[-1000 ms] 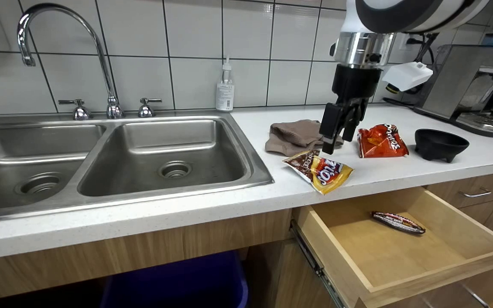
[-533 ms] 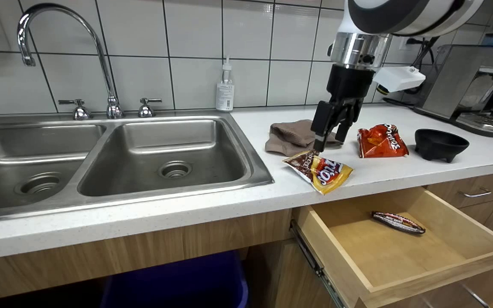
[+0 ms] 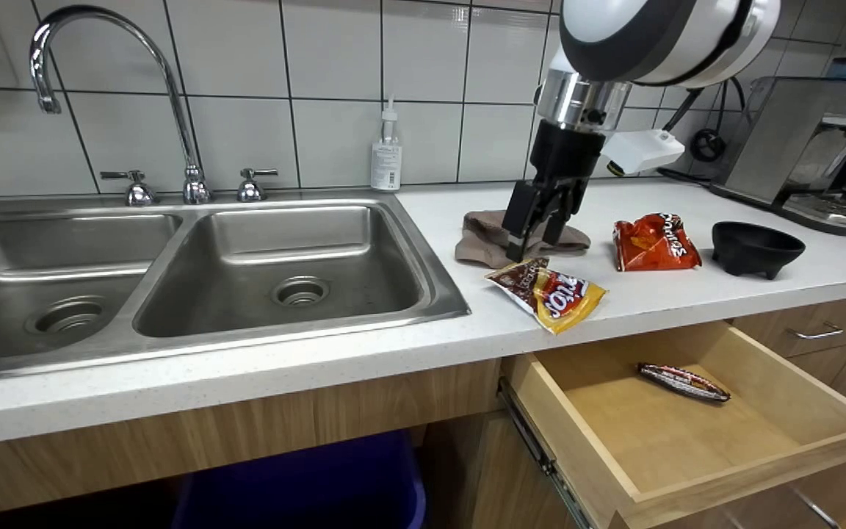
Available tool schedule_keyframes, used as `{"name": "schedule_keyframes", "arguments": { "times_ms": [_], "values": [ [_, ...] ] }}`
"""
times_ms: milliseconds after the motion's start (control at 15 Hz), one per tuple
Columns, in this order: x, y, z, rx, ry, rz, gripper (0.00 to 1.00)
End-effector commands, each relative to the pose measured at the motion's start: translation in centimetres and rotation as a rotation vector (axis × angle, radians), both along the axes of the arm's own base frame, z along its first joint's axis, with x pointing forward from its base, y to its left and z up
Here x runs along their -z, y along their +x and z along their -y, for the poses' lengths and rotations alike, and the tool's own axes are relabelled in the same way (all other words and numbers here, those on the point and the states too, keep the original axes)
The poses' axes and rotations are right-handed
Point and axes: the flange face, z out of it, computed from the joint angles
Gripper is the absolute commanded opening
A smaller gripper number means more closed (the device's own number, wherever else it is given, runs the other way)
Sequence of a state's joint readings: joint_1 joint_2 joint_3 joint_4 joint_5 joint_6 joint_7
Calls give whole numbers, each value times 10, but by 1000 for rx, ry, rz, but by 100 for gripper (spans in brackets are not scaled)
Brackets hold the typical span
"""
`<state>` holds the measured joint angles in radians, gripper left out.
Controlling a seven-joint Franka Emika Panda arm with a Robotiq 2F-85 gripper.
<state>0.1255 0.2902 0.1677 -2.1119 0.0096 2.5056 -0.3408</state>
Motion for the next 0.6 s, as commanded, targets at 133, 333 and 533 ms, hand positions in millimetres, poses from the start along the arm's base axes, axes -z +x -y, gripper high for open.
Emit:
{"name": "schedule_keyframes", "arguments": {
  "times_ms": [133,333,533],
  "values": [
    [11,19,-23,-53,37,32,100],
    [19,27,-24,-49,41,42,100],
    [27,34,-24,-49,46,57,100]
  ]
}}
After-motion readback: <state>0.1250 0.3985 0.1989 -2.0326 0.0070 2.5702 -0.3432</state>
